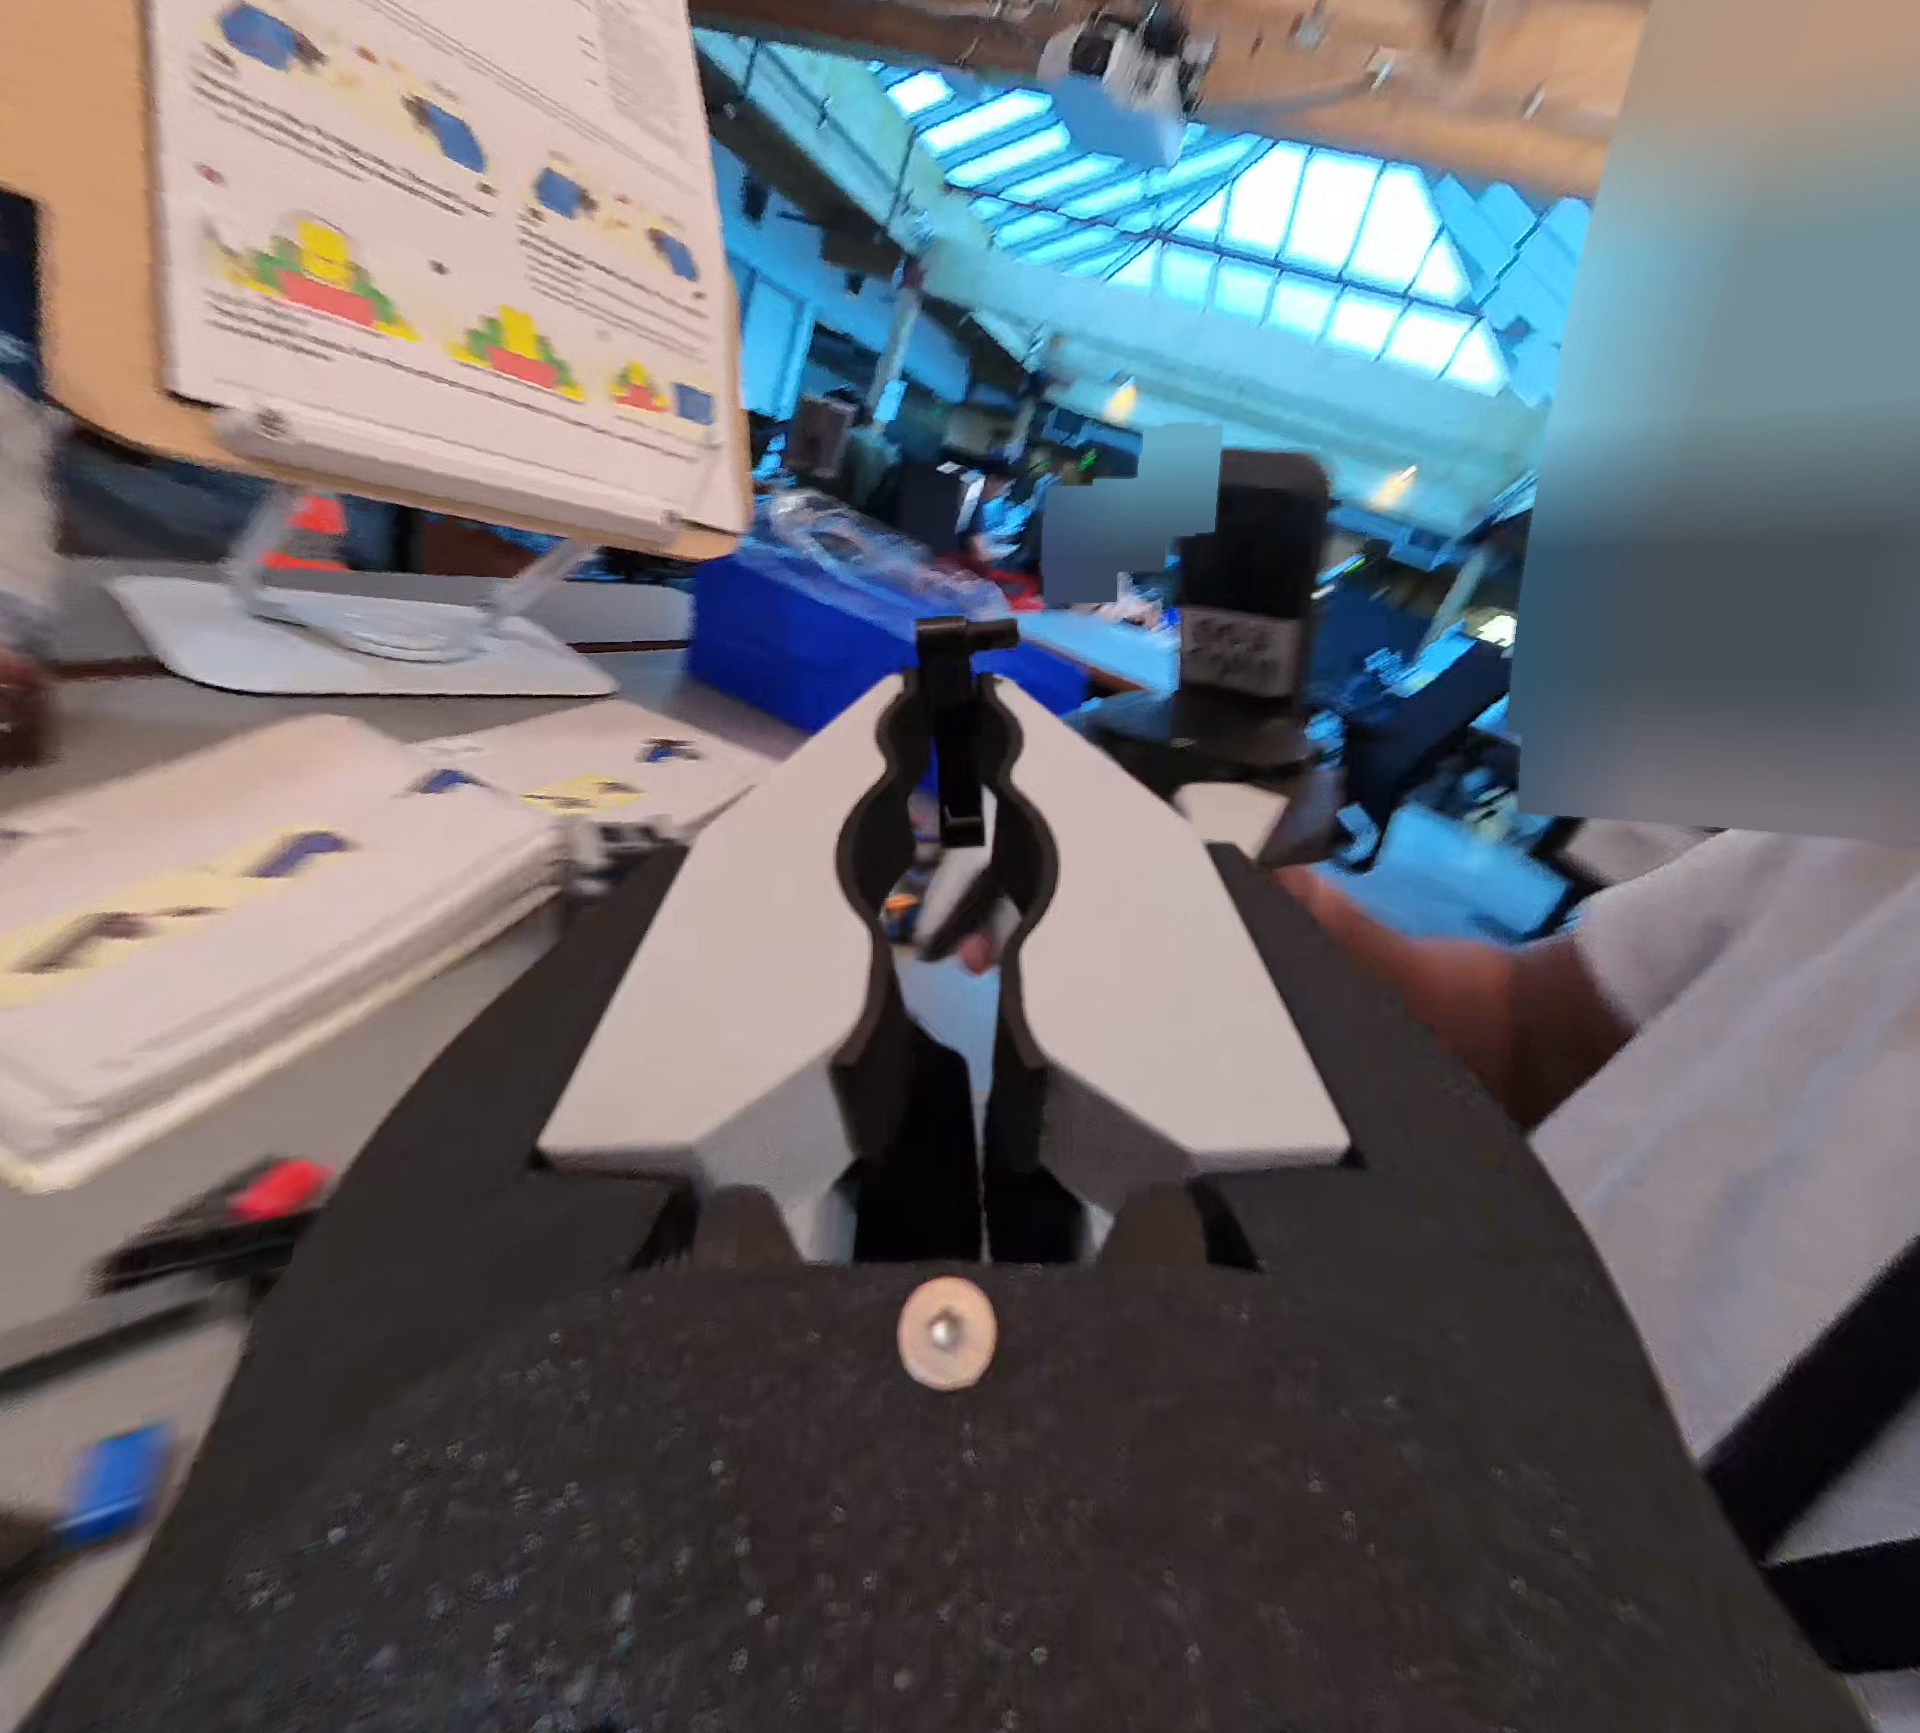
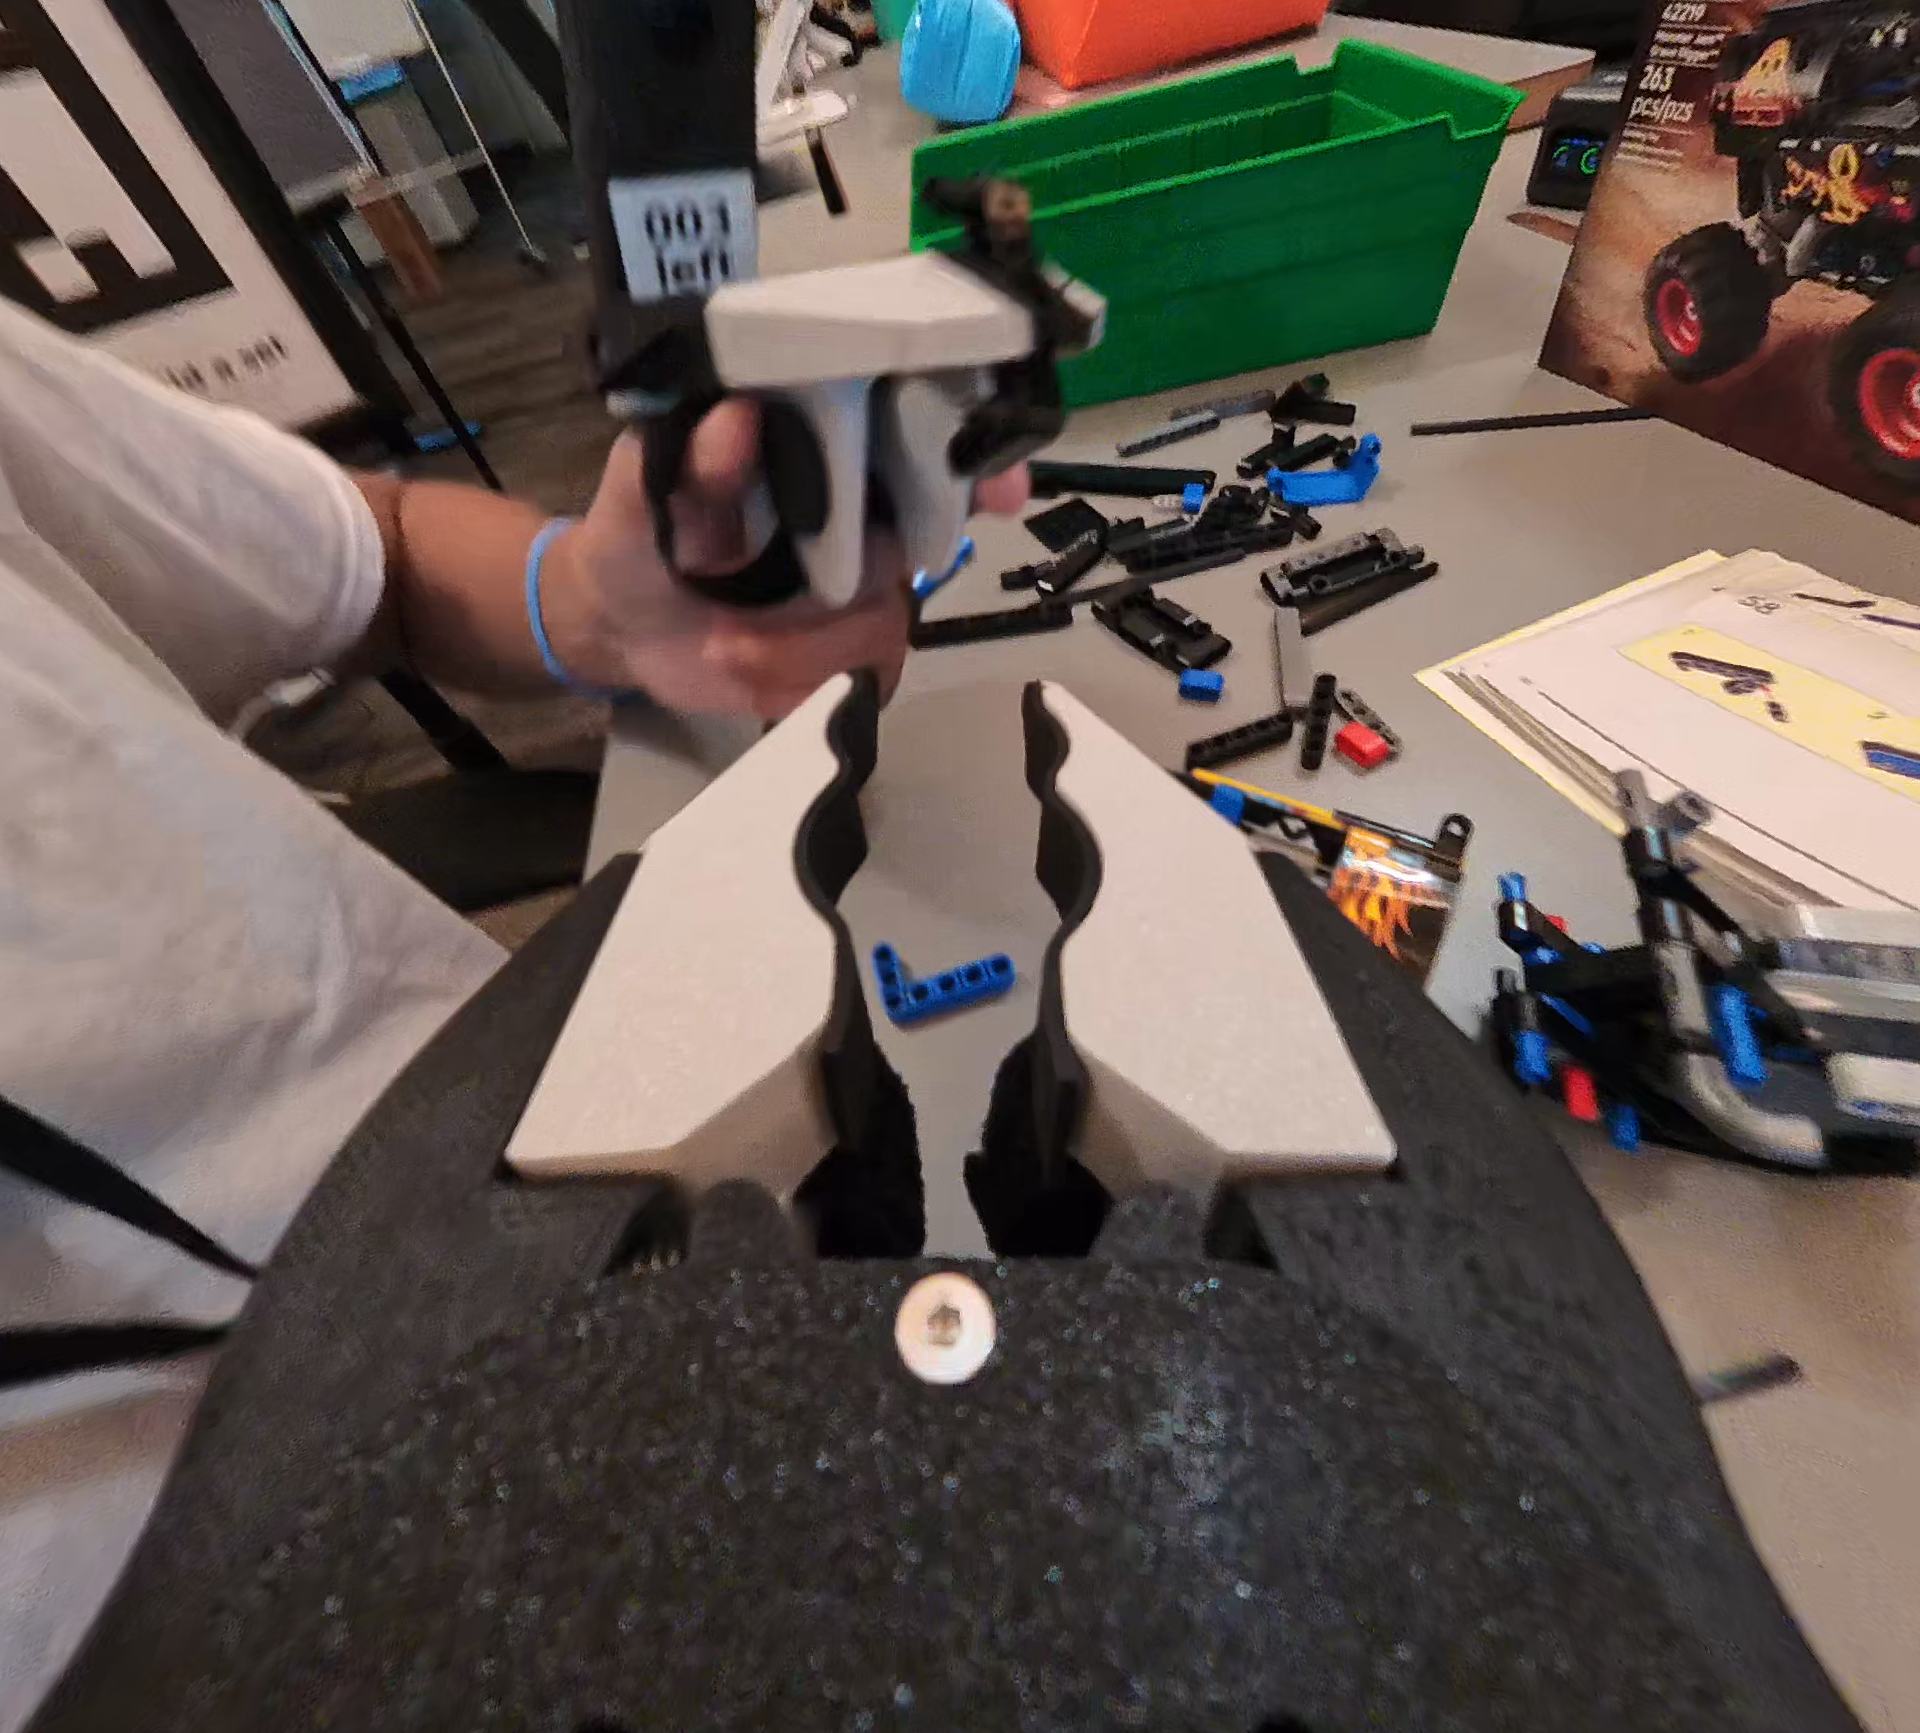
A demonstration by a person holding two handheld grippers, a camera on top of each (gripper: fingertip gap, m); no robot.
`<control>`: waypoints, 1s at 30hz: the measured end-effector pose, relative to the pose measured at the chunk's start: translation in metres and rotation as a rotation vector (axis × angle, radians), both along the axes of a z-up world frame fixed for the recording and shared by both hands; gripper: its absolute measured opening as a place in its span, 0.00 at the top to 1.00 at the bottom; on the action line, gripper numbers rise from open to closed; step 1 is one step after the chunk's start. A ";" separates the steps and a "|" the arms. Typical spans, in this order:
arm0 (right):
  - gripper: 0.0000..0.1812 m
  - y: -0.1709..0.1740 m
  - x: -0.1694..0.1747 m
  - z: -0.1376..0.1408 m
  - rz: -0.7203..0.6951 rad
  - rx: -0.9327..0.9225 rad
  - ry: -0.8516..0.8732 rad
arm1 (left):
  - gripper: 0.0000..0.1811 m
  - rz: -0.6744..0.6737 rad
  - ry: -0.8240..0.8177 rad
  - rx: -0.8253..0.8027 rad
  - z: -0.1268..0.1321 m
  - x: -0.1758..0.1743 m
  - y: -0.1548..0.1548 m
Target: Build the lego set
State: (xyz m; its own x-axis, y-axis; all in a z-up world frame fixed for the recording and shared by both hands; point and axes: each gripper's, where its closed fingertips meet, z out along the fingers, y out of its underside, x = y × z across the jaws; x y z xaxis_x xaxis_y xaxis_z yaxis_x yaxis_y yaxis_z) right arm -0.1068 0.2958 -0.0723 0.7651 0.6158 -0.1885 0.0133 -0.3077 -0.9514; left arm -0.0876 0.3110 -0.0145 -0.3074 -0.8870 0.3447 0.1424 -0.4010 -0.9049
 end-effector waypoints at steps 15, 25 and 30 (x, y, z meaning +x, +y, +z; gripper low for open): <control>0.93 -0.018 -0.003 0.029 0.150 0.078 0.315 | 0.96 -0.105 0.028 -0.080 -0.015 0.000 -0.039; 0.95 -0.026 0.015 0.019 0.214 0.010 0.274 | 0.88 -0.081 0.365 0.412 -0.054 -0.013 -0.024; 0.95 -0.037 -0.003 0.021 0.354 -0.105 0.432 | 0.87 -0.042 0.186 0.944 -0.044 -0.015 -0.032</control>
State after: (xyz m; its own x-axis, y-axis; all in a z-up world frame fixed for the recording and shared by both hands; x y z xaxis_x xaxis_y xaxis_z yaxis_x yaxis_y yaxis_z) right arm -0.1094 0.2586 -0.0518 0.3548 0.7817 -0.5129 -0.2507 -0.4489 -0.8577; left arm -0.1023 0.2794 -0.0589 -0.3579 -0.8133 -0.4587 -0.0335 0.5021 -0.8642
